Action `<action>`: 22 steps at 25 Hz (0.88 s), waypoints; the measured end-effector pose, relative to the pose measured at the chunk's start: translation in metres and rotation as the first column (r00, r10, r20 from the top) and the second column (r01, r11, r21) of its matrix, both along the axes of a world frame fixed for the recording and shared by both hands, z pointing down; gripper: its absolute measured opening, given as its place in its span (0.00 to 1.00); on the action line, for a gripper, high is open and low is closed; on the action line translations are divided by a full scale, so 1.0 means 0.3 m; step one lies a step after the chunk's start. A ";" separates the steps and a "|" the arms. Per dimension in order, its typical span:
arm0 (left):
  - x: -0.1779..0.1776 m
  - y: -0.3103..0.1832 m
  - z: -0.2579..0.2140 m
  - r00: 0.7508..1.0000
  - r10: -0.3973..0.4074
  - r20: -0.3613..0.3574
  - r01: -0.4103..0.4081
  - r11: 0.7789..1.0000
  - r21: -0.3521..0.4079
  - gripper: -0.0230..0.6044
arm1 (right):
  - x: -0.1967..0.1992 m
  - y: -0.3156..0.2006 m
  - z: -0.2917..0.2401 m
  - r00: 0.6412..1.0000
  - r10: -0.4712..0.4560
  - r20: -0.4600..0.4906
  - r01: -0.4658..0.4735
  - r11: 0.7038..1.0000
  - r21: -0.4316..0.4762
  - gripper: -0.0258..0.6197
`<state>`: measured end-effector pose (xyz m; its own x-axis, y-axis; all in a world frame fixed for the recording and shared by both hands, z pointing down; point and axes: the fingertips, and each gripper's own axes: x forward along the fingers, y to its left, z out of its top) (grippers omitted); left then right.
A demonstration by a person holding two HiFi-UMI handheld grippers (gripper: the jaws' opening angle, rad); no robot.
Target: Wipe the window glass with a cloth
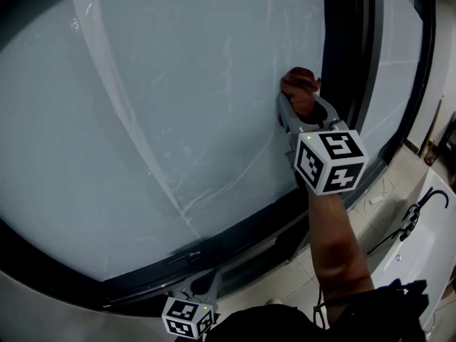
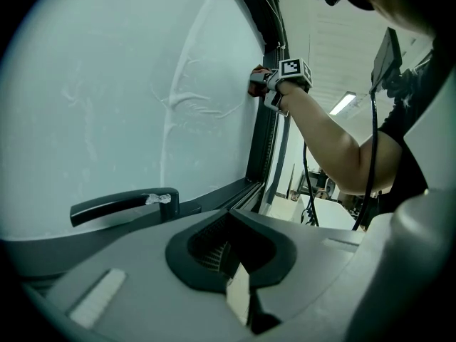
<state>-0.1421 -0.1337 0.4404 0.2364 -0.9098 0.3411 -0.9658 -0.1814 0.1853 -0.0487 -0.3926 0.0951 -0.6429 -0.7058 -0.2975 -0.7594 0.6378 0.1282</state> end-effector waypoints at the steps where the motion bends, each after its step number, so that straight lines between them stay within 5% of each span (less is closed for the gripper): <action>1: -0.003 0.007 -0.001 1.000 0.001 -0.002 -0.001 1.000 0.000 0.06 | -0.020 0.023 -0.001 1.000 -0.019 -0.001 0.019 1.000 0.002 0.20; 22: -0.174 0.220 0.003 0.999 -0.049 0.000 0.049 0.999 0.012 0.06 | -0.409 0.454 0.006 0.976 -0.217 -0.027 0.218 0.974 0.067 0.20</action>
<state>-0.1943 -0.0678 0.4412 0.1912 -0.9245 0.3299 -0.9737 -0.1362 0.1828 -0.1713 -0.2566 0.0968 -0.7848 -0.5264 -0.3272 -0.6005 0.7765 0.1911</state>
